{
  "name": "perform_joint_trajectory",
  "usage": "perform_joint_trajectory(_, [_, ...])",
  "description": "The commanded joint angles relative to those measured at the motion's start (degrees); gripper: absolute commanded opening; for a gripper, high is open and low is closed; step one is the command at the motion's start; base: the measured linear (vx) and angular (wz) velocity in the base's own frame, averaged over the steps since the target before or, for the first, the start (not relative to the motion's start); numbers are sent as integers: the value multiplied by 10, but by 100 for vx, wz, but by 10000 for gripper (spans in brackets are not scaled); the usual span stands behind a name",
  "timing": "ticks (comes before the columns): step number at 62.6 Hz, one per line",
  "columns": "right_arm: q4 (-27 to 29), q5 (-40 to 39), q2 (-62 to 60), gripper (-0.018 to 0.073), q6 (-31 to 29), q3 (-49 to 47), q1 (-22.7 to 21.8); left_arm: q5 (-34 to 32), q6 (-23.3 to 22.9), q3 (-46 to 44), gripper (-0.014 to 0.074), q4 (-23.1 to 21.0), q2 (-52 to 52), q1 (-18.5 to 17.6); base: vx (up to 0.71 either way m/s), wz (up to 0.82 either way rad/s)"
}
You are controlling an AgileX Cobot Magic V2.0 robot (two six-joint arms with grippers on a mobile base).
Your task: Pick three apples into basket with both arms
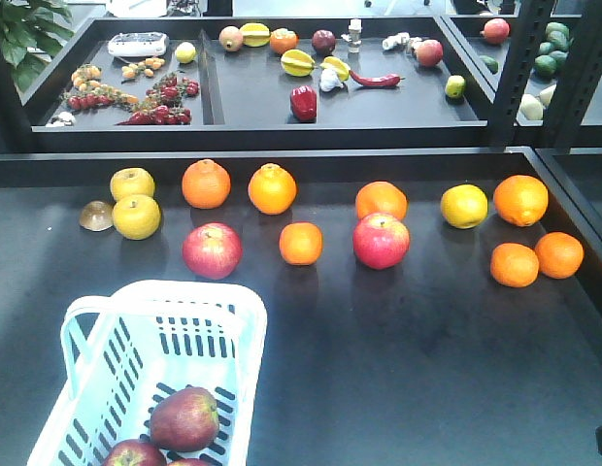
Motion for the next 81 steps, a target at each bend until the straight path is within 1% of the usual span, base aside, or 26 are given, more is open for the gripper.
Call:
perform_joint_trajectory(1, [-20, -30, 4, -5, -1, -13, -2, -13, -93, -14, -6, 49, -8, 1, 0, 0])
perform_joint_trajectory(4, [-20, -30, 4, -5, -1, -13, -2, -5, -116, -14, -6, 52, -8, 1, 0, 0])
perform_joint_trajectory(14, [-20, -30, 4, -5, -2, -13, -2, -11, -128, -14, -6, 47, -8, 1, 0, 0])
perform_joint_trajectory(30, [-20, -30, 4, -5, -2, -13, -2, -63, -120, -14, -6, 50, -8, 1, 0, 0])
perform_joint_trajectory(81, [-20, -30, 4, -5, -2, -13, -2, -63, -116, -14, -6, 51, -8, 1, 0, 0])
